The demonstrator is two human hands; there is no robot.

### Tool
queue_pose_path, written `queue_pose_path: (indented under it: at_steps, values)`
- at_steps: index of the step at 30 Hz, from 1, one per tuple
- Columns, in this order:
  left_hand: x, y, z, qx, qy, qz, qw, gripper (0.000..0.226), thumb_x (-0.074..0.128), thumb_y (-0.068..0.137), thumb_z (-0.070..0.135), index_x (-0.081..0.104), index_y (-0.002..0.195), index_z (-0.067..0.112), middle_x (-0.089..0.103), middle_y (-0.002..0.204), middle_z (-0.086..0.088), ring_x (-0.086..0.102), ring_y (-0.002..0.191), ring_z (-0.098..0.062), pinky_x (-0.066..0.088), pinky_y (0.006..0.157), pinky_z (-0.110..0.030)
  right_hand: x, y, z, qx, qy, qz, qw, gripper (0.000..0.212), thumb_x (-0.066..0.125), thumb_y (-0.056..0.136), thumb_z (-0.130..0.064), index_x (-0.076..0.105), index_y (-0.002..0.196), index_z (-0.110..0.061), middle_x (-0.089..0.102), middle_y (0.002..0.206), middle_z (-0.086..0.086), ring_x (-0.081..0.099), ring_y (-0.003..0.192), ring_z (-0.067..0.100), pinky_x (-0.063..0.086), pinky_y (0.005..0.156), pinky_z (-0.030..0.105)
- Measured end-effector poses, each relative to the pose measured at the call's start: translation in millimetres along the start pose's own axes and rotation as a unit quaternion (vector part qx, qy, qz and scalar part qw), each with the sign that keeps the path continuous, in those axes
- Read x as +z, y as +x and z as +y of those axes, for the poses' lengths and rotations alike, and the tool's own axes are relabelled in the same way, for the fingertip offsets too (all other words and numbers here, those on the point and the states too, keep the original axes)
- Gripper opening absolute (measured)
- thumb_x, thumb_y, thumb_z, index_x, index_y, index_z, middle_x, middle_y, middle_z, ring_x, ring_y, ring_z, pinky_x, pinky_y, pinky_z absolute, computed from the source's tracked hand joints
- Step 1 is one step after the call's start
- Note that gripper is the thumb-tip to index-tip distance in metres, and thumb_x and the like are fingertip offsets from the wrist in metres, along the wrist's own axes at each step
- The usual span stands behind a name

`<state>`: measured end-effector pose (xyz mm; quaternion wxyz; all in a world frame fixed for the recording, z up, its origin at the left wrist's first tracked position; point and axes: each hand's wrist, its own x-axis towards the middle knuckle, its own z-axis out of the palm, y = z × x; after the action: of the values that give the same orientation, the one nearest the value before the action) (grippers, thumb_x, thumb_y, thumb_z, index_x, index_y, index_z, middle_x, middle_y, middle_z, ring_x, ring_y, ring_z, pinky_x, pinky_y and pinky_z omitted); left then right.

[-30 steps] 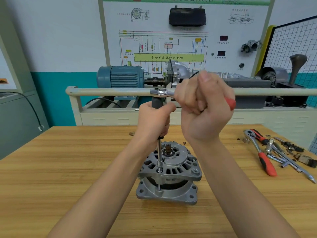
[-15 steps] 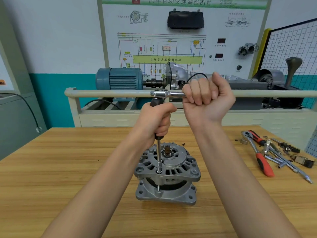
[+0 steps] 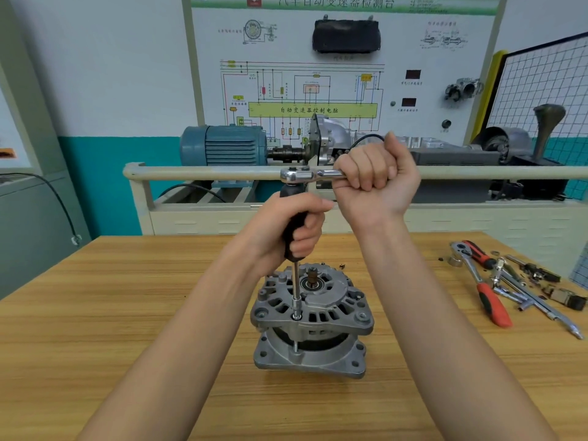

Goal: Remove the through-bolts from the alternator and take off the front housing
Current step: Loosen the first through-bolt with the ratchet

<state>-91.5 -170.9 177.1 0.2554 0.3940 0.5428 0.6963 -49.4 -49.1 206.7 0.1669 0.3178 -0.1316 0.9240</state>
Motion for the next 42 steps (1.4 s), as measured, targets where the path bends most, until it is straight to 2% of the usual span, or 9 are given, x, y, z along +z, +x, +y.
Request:
queue_pose_path:
  at_steps: [3, 7, 14, 17, 21, 26, 32, 38, 42]
  values:
    - [2.1, 2.3, 0.0, -0.006, 0.002, 0.01, 1.0, 0.048, 0.059, 0.077, 0.012, 0.033, 0.037, 0.021, 0.022, 0.033, 0.007, 0.017, 0.026, -0.006, 0.017, 0.032, -0.013, -5.7, 3.0, 1.5, -0.008, 0.021, 0.018, 1.0, 0.048, 0.041, 0.081, -0.014, 0.032, 0.034, -0.015, 0.022, 0.03, -0.004, 0.008, 0.038, 0.01, 0.017, 0.037, 0.022]
    - [7.0, 5.8, -2.8, 0.009, 0.01, 0.113, 0.993, 0.058, 0.049, 0.087, 0.005, 0.028, 0.037, 0.024, 0.019, 0.035, 0.007, 0.014, 0.028, -0.008, 0.015, 0.033, -0.012, 3.7, -8.9, 4.6, -0.064, -0.101, -0.013, 0.993, 0.052, 0.038, 0.086, -0.013, 0.034, 0.034, -0.018, 0.023, 0.032, -0.005, 0.011, 0.038, 0.011, 0.02, 0.038, 0.022]
    - [21.9, 11.3, -7.6, 0.044, 0.044, 0.269, 0.961, 0.039, 0.049, 0.082, 0.0, 0.031, 0.052, 0.019, 0.024, 0.036, 0.007, 0.016, 0.031, -0.009, 0.015, 0.036, -0.013, 19.3, -39.1, 39.7, -0.287, -0.411, -0.142, 0.854, 0.038, 0.05, 0.081, -0.012, 0.042, 0.046, -0.024, 0.036, 0.04, -0.009, 0.03, 0.037, 0.009, 0.023, 0.049, 0.025]
    - [16.6, 9.1, -8.5, 0.04, 0.05, 0.24, 0.969, 0.043, 0.053, 0.082, 0.001, 0.03, 0.051, 0.019, 0.024, 0.037, 0.006, 0.016, 0.031, -0.011, 0.018, 0.035, -0.015, 18.6, -30.9, 26.6, -0.229, -0.347, -0.159, 0.896, 0.045, 0.044, 0.083, -0.007, 0.029, 0.044, -0.021, 0.026, 0.037, -0.006, 0.025, 0.036, 0.007, 0.02, 0.046, 0.023]
    - [5.8, 4.8, -5.4, 0.047, 0.061, 0.125, 0.989, 0.041, 0.061, 0.082, 0.003, 0.039, 0.05, 0.016, 0.031, 0.041, 0.002, 0.026, 0.035, -0.014, 0.025, 0.039, -0.019, 4.6, -9.9, -0.1, -0.08, -0.149, -0.037, 0.985, 0.051, 0.039, 0.085, -0.012, 0.029, 0.036, -0.022, 0.022, 0.032, -0.005, 0.011, 0.038, 0.011, 0.02, 0.04, 0.022]
    - [6.9, 8.4, 0.4, -0.001, 0.002, -0.012, 1.0, 0.045, 0.064, 0.075, 0.012, 0.033, 0.043, 0.019, 0.025, 0.035, 0.006, 0.02, 0.027, -0.007, 0.017, 0.033, -0.014, -18.3, 5.3, -5.3, -0.02, 0.1, 0.061, 0.993, 0.048, 0.043, 0.081, -0.013, 0.03, 0.035, -0.015, 0.022, 0.03, -0.002, 0.007, 0.039, 0.008, 0.014, 0.038, 0.02]
    - [12.8, 12.2, -5.9, 0.024, 0.038, 0.125, 0.991, 0.052, 0.052, 0.089, 0.005, 0.026, 0.046, 0.022, 0.02, 0.037, 0.006, 0.014, 0.029, -0.009, 0.015, 0.035, -0.012, -1.5, -14.4, -2.1, -0.105, -0.097, 0.0, 0.99, 0.052, 0.038, 0.086, -0.012, 0.034, 0.035, -0.018, 0.023, 0.032, -0.004, 0.012, 0.038, 0.012, 0.02, 0.04, 0.022]
    - [23.6, 16.9, -9.1, 0.042, 0.055, 0.249, 0.966, 0.045, 0.053, 0.084, 0.002, 0.028, 0.051, 0.02, 0.023, 0.036, 0.009, 0.015, 0.029, -0.01, 0.016, 0.036, -0.013, 13.6, -36.9, 26.8, -0.274, -0.371, -0.146, 0.875, 0.04, 0.044, 0.083, -0.006, 0.03, 0.049, -0.019, 0.031, 0.04, -0.008, 0.029, 0.037, 0.007, 0.021, 0.047, 0.024]
    - [18.5, 15.6, -9.8, 0.053, 0.061, 0.23, 0.97, 0.044, 0.056, 0.084, 0.002, 0.03, 0.053, 0.02, 0.024, 0.037, 0.008, 0.016, 0.031, -0.01, 0.017, 0.036, -0.014, 13.2, -28.3, 15.8, -0.213, -0.299, -0.132, 0.921, 0.046, 0.034, 0.085, -0.004, 0.025, 0.044, -0.02, 0.023, 0.036, -0.004, 0.022, 0.035, 0.008, 0.02, 0.045, 0.022]
